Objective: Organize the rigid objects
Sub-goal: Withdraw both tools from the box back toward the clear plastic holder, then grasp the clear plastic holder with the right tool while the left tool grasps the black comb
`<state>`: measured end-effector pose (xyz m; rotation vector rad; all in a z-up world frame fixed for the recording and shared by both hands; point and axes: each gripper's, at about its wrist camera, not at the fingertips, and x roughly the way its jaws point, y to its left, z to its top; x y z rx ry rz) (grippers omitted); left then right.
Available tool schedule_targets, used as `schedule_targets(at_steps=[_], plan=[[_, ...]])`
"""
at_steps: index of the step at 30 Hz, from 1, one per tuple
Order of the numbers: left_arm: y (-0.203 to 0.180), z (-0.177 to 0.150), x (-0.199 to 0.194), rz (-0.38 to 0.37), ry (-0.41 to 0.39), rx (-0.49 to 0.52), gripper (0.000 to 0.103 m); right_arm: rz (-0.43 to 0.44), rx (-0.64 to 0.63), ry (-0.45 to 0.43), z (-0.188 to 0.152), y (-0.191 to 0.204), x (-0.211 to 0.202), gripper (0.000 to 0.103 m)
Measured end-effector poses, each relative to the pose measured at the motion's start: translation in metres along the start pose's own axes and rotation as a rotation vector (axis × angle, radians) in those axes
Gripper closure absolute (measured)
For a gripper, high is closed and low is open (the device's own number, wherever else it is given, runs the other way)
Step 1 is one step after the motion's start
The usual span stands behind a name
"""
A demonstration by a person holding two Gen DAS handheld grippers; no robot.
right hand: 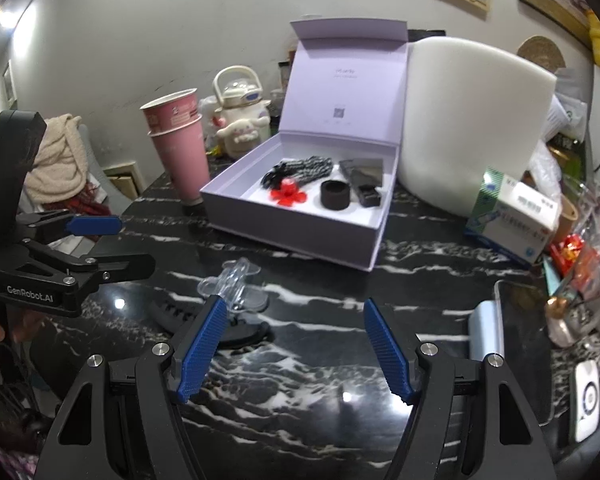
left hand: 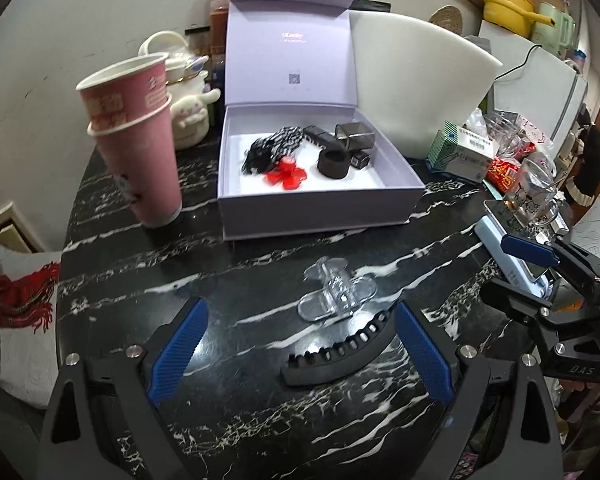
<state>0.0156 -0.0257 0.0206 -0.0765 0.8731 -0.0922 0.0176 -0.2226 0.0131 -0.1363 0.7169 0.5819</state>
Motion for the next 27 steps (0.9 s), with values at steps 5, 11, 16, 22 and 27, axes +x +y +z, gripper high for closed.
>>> schedule_targets(at_steps=[5, 11, 16, 22, 27], plan=[[0.006, -0.011, 0.007, -0.004, 0.022, -0.011, 0.007, 0.035, -0.029, 0.024, -0.009, 0.011, 0.011, 0.031], [0.014, -0.022, 0.017, 0.012, 0.048, -0.028, 0.007, 0.082, -0.032, 0.080, -0.013, 0.023, 0.035, 0.031], [0.025, -0.030, 0.024, 0.047, 0.066, -0.036, 0.007, 0.102, -0.013, 0.111, -0.010, 0.027, 0.058, 0.031], [0.039, -0.035, 0.027, 0.061, 0.069, -0.051, 0.007, 0.109, -0.038, 0.135, 0.000, 0.035, 0.089, 0.025], [0.045, -0.033, 0.029, 0.039, 0.067, -0.064, 0.007, 0.121, -0.053, 0.159, 0.010, 0.040, 0.112, 0.022]])
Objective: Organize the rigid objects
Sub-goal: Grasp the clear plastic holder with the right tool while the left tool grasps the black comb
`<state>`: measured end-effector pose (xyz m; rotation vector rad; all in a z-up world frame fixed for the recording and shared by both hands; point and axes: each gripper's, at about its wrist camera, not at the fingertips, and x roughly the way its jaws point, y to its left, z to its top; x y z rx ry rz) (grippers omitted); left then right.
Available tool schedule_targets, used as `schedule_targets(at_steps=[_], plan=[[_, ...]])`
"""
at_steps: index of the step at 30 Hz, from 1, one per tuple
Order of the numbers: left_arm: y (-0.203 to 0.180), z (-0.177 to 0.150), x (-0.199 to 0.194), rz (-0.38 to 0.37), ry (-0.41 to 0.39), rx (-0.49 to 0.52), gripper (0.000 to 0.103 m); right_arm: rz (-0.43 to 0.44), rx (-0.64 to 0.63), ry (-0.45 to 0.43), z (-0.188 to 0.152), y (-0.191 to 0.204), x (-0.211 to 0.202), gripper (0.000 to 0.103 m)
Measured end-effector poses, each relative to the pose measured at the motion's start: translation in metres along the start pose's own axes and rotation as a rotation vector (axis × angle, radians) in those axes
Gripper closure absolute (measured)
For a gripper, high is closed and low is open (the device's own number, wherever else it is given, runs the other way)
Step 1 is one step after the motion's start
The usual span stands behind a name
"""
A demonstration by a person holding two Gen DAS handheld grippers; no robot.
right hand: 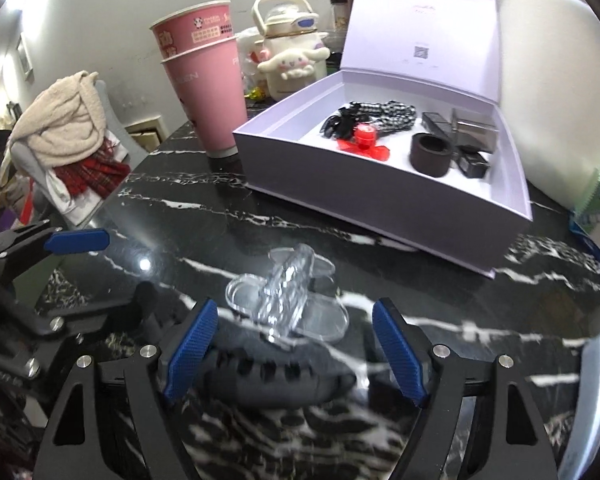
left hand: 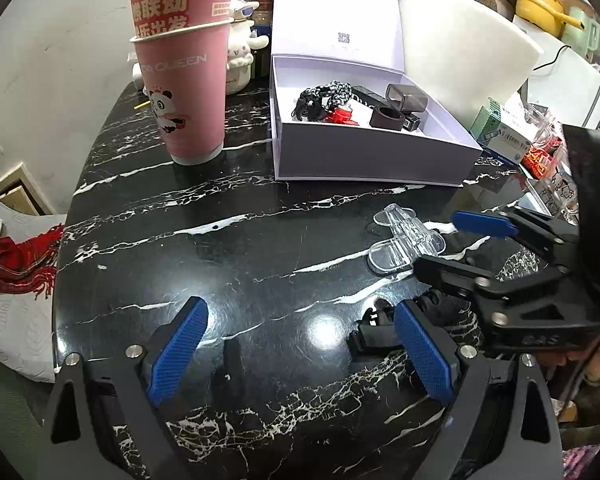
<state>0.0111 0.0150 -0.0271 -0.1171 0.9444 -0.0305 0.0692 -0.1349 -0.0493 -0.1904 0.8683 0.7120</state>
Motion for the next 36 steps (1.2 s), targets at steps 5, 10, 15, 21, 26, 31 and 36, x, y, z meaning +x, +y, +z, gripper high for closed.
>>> schedule_targets(at_steps=[5, 10, 15, 21, 26, 31, 36], plan=[[0.004, 0.005, 0.001, 0.000, -0.007, -0.005, 0.007, 0.025, 0.019, 0.038, 0.003, -0.003, 0.016, 0.022], [0.001, 0.010, 0.003, -0.012, -0.009, 0.015, 0.007, 0.001, -0.025, 0.019, 0.003, -0.001, 0.014, 0.049], [-0.011, 0.014, 0.002, -0.019, -0.020, 0.053, 0.007, 0.033, -0.018, 0.025, 0.003, -0.009, 0.012, 0.050], [-0.033, 0.016, 0.004, -0.104, -0.007, 0.104, 0.007, 0.004, 0.061, -0.013, 0.002, -0.041, -0.010, 0.051], [-0.059, 0.016, 0.013, -0.194, 0.010, 0.155, 0.008, -0.039, 0.095, -0.012, -0.009, -0.064, -0.027, 0.073], [-0.082, 0.012, 0.027, -0.219, 0.066, 0.242, 0.007, -0.038, 0.135, 0.006, -0.025, -0.077, -0.031, 0.073], [-0.089, 0.008, 0.041, -0.198, 0.118, 0.293, 0.007, -0.023, 0.147, -0.030, -0.024, -0.078, -0.037, 0.040]])
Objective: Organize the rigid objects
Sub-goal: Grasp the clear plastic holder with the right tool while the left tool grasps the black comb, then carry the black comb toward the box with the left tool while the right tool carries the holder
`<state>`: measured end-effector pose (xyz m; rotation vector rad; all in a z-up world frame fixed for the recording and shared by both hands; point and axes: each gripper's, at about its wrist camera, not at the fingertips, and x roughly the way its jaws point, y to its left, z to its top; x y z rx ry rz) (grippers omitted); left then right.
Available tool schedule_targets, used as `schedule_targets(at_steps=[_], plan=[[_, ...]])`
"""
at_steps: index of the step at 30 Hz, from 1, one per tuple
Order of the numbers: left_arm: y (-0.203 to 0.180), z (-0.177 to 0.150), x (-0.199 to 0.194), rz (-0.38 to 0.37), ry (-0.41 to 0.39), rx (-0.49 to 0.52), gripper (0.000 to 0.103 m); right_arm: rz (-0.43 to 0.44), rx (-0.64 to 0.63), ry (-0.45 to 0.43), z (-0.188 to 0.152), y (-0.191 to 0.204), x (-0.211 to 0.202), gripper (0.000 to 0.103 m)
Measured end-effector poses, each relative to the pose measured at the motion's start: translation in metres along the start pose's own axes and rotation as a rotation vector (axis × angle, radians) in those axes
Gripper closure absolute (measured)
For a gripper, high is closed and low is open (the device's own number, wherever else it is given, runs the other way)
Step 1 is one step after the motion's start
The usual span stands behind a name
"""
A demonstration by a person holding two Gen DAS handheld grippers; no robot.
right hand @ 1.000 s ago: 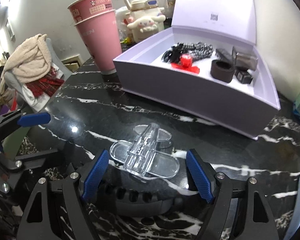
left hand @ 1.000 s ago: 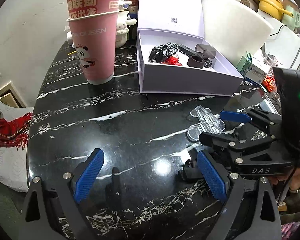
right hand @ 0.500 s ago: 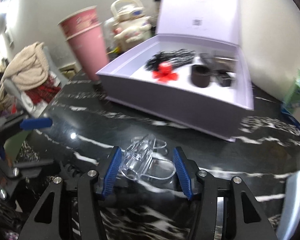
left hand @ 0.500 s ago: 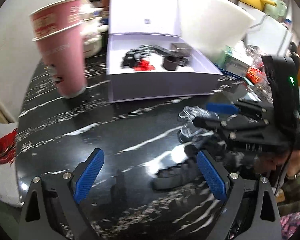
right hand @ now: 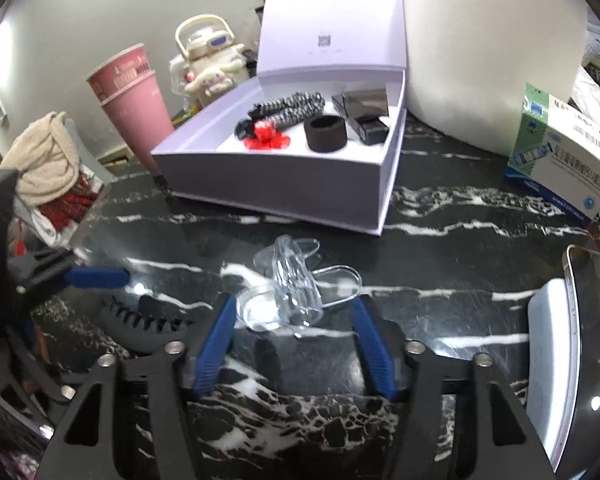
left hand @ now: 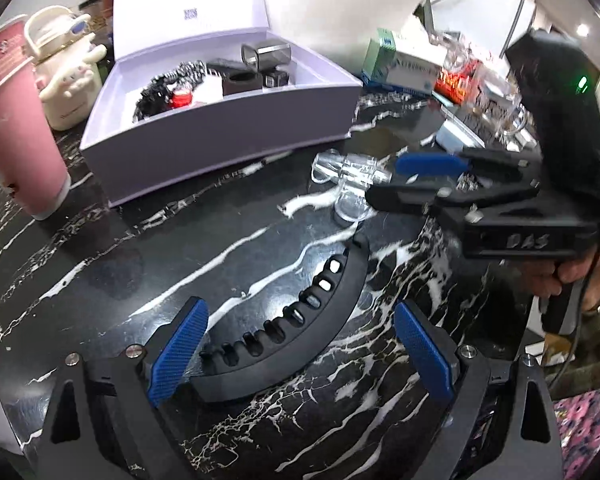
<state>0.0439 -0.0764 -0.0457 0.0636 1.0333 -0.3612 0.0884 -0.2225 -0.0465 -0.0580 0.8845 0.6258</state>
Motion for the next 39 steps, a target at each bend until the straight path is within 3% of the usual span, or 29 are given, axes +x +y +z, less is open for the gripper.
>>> schedule_targets(at_steps=[5, 7, 12, 16, 18, 20, 22, 23, 32, 37, 39], plan=[[0.007, 0.001, 0.008, 0.049, 0.010, 0.014, 0.008, -0.044, -0.048, -0.015, 0.006, 0.006, 0.001, 0.026], [0.010, 0.002, 0.009, 0.068, 0.007, 0.011, 0.008, -0.068, -0.064, -0.015, 0.009, 0.007, 0.003, 0.011], [0.015, 0.004, 0.012, 0.106, 0.007, 0.001, 0.008, -0.072, -0.085, 0.000, 0.013, 0.009, 0.010, 0.009], [0.018, 0.004, 0.008, 0.126, -0.023, -0.006, 0.028, -0.065, -0.085, 0.022, 0.013, 0.011, 0.016, 0.009], [0.022, 0.004, 0.006, 0.134, -0.039, -0.022, 0.037, -0.071, -0.090, 0.033, 0.013, 0.013, 0.019, 0.003], [0.025, 0.004, 0.004, 0.141, -0.054, -0.035, 0.055, -0.081, -0.091, 0.032, 0.011, 0.013, 0.021, 0.001], [0.029, 0.005, 0.003, 0.144, -0.062, -0.052, 0.070, -0.080, -0.084, 0.043, 0.010, 0.013, 0.024, 0.001], [0.030, 0.006, 0.003, 0.142, -0.063, -0.057, 0.072, -0.083, -0.080, 0.052, 0.010, 0.013, 0.026, 0.001], [0.033, 0.011, 0.005, 0.133, -0.072, -0.093, 0.074, -0.118, -0.073, 0.057, 0.007, 0.008, 0.029, 0.002], [0.037, 0.011, 0.005, 0.124, -0.075, -0.115, 0.074, -0.154, -0.104, 0.051, 0.006, 0.011, 0.027, 0.022], [0.038, 0.012, 0.005, 0.120, -0.076, -0.125, 0.074, -0.159, -0.109, 0.045, 0.006, 0.010, 0.026, 0.038]])
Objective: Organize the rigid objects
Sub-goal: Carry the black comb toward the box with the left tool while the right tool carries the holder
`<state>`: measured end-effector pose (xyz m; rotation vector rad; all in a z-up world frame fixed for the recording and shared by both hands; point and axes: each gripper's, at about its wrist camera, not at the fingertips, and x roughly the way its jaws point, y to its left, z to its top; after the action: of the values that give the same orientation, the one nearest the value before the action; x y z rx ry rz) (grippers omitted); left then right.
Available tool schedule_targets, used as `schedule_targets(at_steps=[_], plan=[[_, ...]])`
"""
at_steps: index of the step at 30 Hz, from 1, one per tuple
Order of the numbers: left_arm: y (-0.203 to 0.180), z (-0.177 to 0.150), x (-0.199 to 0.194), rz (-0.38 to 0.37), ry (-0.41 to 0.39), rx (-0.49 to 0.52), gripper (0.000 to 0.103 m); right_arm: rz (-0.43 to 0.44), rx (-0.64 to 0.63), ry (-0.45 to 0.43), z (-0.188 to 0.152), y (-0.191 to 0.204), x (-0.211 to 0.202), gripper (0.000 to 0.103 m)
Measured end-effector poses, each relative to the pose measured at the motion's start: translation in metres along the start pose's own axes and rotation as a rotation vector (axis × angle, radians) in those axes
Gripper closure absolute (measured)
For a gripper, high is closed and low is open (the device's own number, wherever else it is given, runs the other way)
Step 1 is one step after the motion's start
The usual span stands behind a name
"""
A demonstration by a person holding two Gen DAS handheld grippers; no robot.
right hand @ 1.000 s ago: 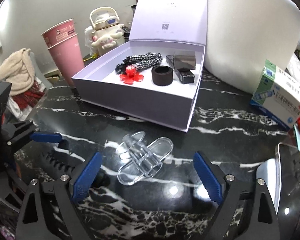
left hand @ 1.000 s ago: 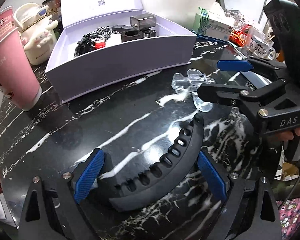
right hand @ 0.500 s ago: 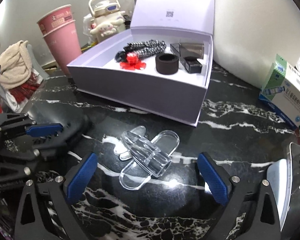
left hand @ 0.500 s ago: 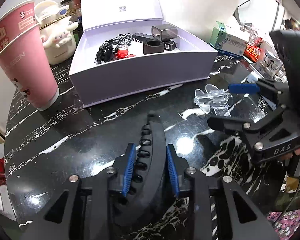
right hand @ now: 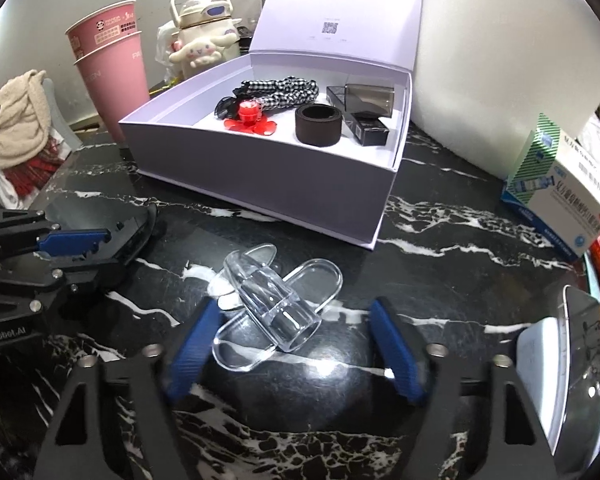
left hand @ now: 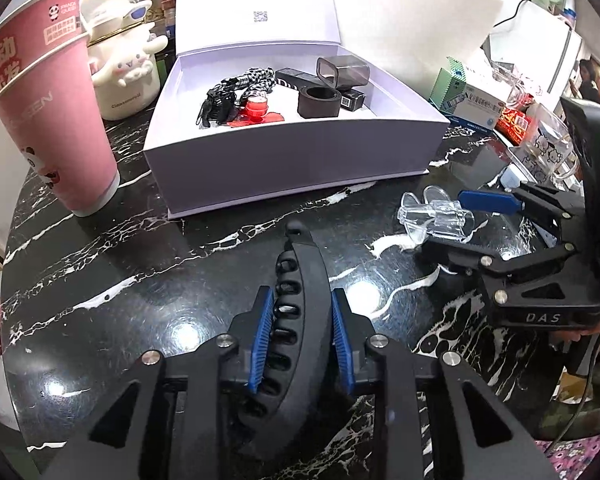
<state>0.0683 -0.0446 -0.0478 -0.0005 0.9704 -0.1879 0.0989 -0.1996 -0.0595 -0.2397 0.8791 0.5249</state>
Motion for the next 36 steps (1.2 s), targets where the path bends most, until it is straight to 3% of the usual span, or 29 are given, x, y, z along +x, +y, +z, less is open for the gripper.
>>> schedule_targets(at_steps=[3, 18, 19, 21, 25, 36], plan=[[0.000, 0.001, 0.001, -0.006, 0.002, -0.008, 0.074, 0.011, 0.009, -0.011, 0.000, -0.002, -0.003, 0.057], [0.009, 0.006, -0.006, 0.031, -0.024, -0.037, 0.074, 0.046, 0.102, -0.033, -0.008, -0.018, -0.011, 0.062], [0.010, 0.005, -0.006, 0.033, -0.023, -0.040, 0.074, 0.054, 0.112, -0.035, -0.009, -0.020, -0.012, 0.061], [0.012, 0.004, -0.006, 0.031, -0.017, -0.048, 0.074, 0.060, 0.127, -0.043, -0.009, -0.023, -0.012, 0.041], [0.014, 0.003, -0.004, 0.025, -0.009, -0.061, 0.074, 0.071, 0.157, -0.059, -0.008, -0.028, -0.014, 0.019], [0.013, 0.003, -0.001, 0.029, -0.004, -0.059, 0.074, 0.060, 0.145, -0.045, 0.004, -0.019, 0.002, 0.017]])
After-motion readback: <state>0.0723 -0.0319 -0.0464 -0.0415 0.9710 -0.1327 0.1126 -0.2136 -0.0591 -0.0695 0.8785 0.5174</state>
